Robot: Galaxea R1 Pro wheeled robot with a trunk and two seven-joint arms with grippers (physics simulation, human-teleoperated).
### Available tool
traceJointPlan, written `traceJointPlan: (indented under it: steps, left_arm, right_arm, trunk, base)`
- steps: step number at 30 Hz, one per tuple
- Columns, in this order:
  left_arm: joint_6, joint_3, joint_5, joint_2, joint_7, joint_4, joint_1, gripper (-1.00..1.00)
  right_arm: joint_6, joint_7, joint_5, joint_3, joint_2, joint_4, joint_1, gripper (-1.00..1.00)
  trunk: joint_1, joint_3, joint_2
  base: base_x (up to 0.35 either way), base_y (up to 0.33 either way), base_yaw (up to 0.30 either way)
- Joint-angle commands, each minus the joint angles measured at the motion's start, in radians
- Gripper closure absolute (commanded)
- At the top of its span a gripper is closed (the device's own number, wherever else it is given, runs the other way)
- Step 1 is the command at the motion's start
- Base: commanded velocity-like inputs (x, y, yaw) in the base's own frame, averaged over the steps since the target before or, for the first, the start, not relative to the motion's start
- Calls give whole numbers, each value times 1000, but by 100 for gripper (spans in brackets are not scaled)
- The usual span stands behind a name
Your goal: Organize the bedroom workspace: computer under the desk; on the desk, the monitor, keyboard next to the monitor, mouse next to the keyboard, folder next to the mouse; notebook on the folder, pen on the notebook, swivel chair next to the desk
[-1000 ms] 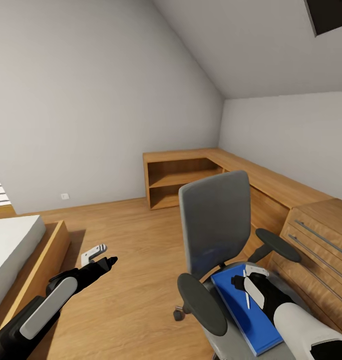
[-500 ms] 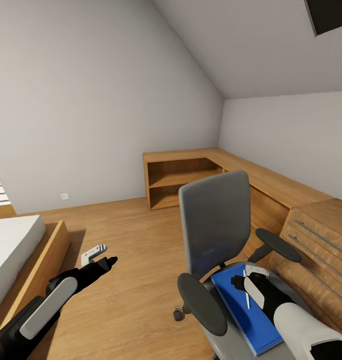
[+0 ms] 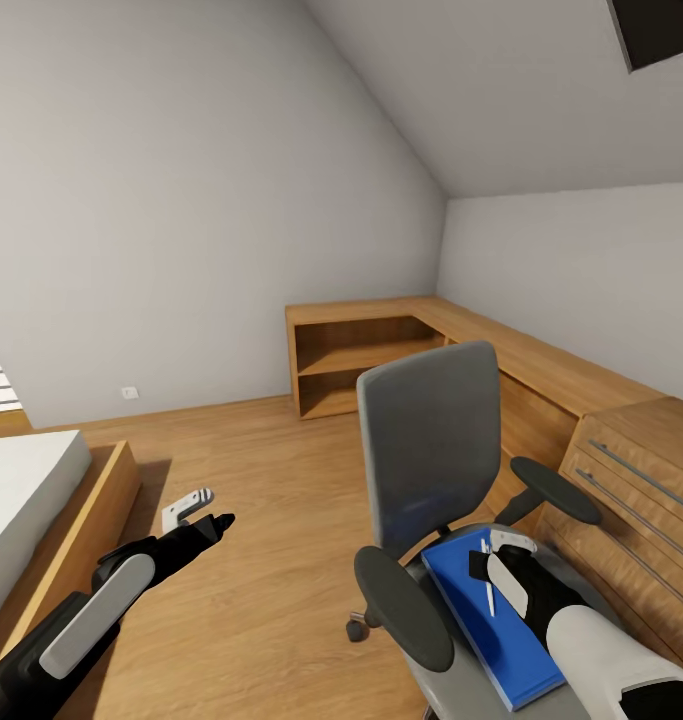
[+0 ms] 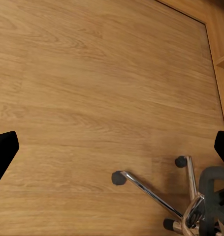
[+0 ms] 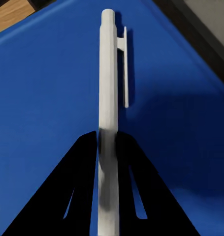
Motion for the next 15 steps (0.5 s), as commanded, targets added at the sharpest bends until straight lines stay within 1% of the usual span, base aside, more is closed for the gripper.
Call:
traceJointPlan:
  steps: [1, 15]
  left_arm:
    - [0, -2, 7, 1, 8, -1, -1, -100]
    - [0, -3, 8, 1, 8, 1, -1, -100]
  right_arm:
    - [3, -8, -18, 8, -1, -2, 0, 100]
    - [3, -9, -18, 8, -1, -5, 0, 100]
  trunk:
    - [0, -1, -1]
    - [0, -1, -1]
  base:
    - [0, 0, 0]
    - [0, 0, 0]
